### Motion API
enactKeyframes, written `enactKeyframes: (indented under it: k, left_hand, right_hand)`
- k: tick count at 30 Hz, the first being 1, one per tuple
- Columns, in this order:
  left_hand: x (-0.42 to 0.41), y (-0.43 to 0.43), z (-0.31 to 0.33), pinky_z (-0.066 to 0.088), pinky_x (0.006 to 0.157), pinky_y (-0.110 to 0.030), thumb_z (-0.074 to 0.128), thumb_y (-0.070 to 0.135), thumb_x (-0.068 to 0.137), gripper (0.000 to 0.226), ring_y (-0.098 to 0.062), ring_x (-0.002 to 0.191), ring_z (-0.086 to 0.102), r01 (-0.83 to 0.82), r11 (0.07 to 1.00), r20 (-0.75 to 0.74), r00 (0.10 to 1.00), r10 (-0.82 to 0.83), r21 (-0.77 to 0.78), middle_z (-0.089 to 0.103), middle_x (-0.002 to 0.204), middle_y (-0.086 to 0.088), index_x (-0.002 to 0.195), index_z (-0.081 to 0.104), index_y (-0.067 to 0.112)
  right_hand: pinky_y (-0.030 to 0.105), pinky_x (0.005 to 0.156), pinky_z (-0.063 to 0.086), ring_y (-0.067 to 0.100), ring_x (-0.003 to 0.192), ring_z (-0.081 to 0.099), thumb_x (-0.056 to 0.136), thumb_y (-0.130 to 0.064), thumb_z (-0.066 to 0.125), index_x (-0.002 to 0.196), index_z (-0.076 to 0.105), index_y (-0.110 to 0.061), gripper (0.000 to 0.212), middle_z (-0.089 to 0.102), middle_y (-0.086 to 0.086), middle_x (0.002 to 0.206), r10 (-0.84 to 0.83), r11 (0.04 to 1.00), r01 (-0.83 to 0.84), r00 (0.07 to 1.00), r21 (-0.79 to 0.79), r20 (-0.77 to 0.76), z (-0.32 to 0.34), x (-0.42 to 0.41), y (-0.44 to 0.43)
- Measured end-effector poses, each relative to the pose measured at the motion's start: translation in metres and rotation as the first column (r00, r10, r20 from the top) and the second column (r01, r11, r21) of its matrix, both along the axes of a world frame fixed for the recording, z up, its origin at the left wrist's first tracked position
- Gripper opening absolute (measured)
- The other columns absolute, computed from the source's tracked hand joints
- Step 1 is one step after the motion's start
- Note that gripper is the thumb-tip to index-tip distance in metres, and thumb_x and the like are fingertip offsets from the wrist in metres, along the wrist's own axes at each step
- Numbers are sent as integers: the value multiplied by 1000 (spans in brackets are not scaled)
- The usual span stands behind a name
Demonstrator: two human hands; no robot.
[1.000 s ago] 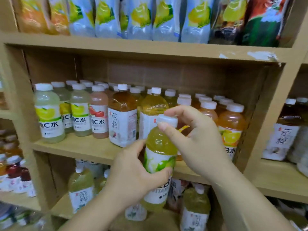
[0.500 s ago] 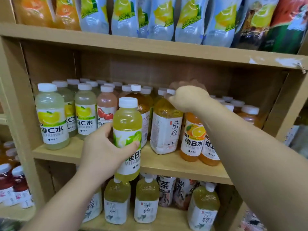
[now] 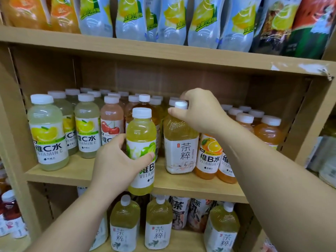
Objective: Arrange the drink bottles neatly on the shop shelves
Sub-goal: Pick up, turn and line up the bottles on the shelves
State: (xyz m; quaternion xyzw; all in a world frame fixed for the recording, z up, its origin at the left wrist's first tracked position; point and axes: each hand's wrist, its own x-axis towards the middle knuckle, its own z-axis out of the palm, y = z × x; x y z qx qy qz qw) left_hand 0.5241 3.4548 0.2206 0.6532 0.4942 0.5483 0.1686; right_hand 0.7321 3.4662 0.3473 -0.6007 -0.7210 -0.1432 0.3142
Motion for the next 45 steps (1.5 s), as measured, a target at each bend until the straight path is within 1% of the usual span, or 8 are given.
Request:
enactKeyframes:
  k: [5, 8, 14, 17, 28, 37, 42, 45]
  left_hand:
    - [-2, -2, 6, 58, 71, -37, 88, 43, 64, 36, -3, 78, 68, -3, 1000, 13, 1000, 3, 24, 73, 83, 16, 92, 68, 32]
    - [2, -7, 9, 54, 67, -28, 85, 45, 63, 34, 5, 77, 65, 15, 999, 0, 1000, -15, 39, 72, 82, 20, 90, 66, 35]
    - [33, -8, 11, 51, 67, -22, 87, 43, 68, 36, 6, 80, 64, 88, 996, -37, 995, -88, 12, 71, 85, 21, 97, 68, 33]
    - [59, 1, 8, 48, 63, -18, 88, 43, 69, 36, 8, 81, 63, 114, 994, -42, 993, -114, -5, 71, 86, 21, 97, 68, 32]
    - [126, 59, 7, 59, 84, -42, 88, 49, 70, 50, -20, 97, 69, 47, 995, -107, 993, -57, -93, 74, 106, 2, 104, 67, 21]
    - [129, 66, -1, 58, 94, -43, 82, 42, 81, 50, -15, 107, 68, 147, 978, -34, 988, -154, -146, 72, 117, 8, 125, 66, 24]
    - [120, 22, -5, 55, 94, -43, 70, 45, 90, 52, -14, 106, 63, 83, 996, 69, 994, -86, 38, 66, 123, 6, 137, 58, 24]
    - [120, -32, -3, 55, 77, -32, 62, 60, 81, 47, -5, 91, 61, 283, 951, 49, 956, -291, 121, 65, 109, 17, 123, 61, 39]
  right_hand:
    - [34, 58, 43, 22, 69, 60, 86, -51, 70, 77, 66, -13, 39, 63, 2, 69, -12, 989, 32, 990, 145, -139, -14, 8, -22]
    - [32, 56, 43, 16, 63, 58, 83, -47, 74, 71, 67, -15, 35, 60, -2, 61, 12, 985, 30, 971, 170, -240, -14, 12, -45]
    - [26, 48, 35, 12, 52, 52, 81, -47, 77, 64, 63, -17, 37, 55, -1, 55, -27, 991, 61, 961, 115, -275, -13, 36, -85]
    - [32, 48, 37, 18, 51, 52, 79, -47, 78, 64, 64, -12, 41, 58, 8, 57, -23, 996, 45, 965, 79, -260, -20, 50, -101]
    - [19, 44, 33, 5, 46, 48, 77, -43, 82, 58, 63, -18, 36, 54, -5, 51, 82, 996, -87, 898, 7, -432, -31, 84, -118]
    - [25, 48, 38, 5, 48, 48, 79, -41, 82, 62, 66, -16, 34, 56, 0, 56, 75, 994, -104, 871, -34, -486, -33, 95, -105]
    - [28, 50, 39, 6, 49, 49, 79, -39, 83, 64, 67, -16, 32, 58, 0, 57, 49, 996, -80, 853, -37, -519, -38, 97, -104]
    - [30, 52, 41, 8, 53, 53, 79, -40, 83, 67, 69, -14, 32, 65, 7, 63, 50, 996, -78, 860, -34, -507, -40, 94, -110]
